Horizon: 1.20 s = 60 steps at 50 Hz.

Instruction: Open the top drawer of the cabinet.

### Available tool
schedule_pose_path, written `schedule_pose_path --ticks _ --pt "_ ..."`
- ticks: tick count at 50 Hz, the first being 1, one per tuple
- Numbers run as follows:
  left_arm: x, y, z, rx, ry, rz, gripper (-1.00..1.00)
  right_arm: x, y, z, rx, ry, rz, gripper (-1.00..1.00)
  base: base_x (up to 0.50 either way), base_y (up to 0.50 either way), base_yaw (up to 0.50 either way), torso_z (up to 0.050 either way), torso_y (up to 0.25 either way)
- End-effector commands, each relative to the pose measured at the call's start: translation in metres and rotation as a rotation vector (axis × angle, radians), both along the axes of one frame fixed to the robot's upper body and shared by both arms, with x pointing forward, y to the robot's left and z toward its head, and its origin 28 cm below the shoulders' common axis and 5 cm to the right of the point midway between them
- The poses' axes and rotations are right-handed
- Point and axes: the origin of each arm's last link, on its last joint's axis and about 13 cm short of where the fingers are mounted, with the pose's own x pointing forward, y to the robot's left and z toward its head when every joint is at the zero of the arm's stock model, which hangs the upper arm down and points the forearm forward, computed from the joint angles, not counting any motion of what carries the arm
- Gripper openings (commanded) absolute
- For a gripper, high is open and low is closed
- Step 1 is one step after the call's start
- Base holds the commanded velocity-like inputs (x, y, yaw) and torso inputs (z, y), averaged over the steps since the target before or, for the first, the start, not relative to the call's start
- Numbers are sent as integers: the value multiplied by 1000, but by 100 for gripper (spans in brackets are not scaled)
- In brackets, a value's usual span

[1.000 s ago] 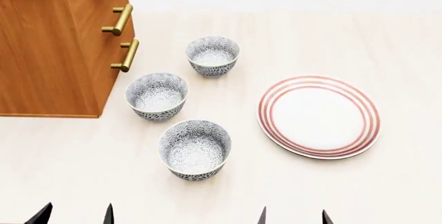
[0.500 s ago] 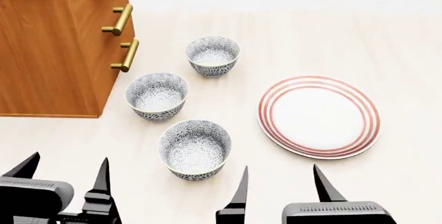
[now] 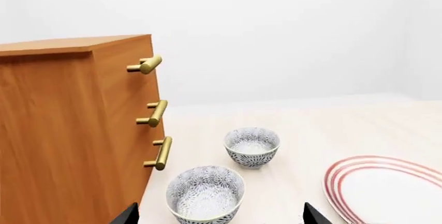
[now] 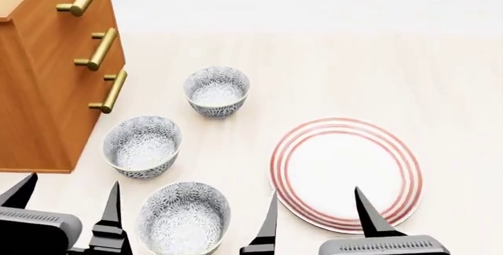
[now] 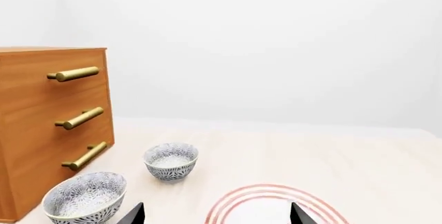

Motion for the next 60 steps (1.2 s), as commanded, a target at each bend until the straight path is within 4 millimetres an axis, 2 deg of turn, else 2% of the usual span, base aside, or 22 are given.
schedule_pose_path --ticks 1,17,47,48,49,50,51,52,56,60 --pt "1 0 -5 11 5 7 100 2 0 0 -1 -3 12 100 457 -195 0 0 0" --pt "3 0 -13 20 29 11 100 4 -1 -5 -25 -5 14 100 486 -81 0 0 0" --pt "3 2 -13 38 42 14 100 4 -1 -6 -54 -16 22 100 500 0 0 0 1" --pt "25 19 1 341 -35 -31 100 10 0 -15 -24 26 14 100 0 0 0 0 0" --pt "22 25 -38 271 57 5 100 10 0 -15 -25 26 14 100 0 0 0 0 0" --pt "26 28 -29 280 -76 -8 100 10 0 -17 -24 28 14 100 0 0 0 0 0" --pt "26 27 -15 426 -213 -114 100 10 0 -17 -24 28 13 100 0 0 0 0 0" --pt "26 27 -4 581 -363 -86 100 10 0 -17 -24 30 12 100 0 0 0 0 0" --pt "20 38 11 1124 -379 131 100 10 0 -15 -24 29 12 100 0 0 0 0 0" --pt "20 39 14 1151 -391 140 100 10 0 -16 -24 27 14 100 0 0 0 0 0"
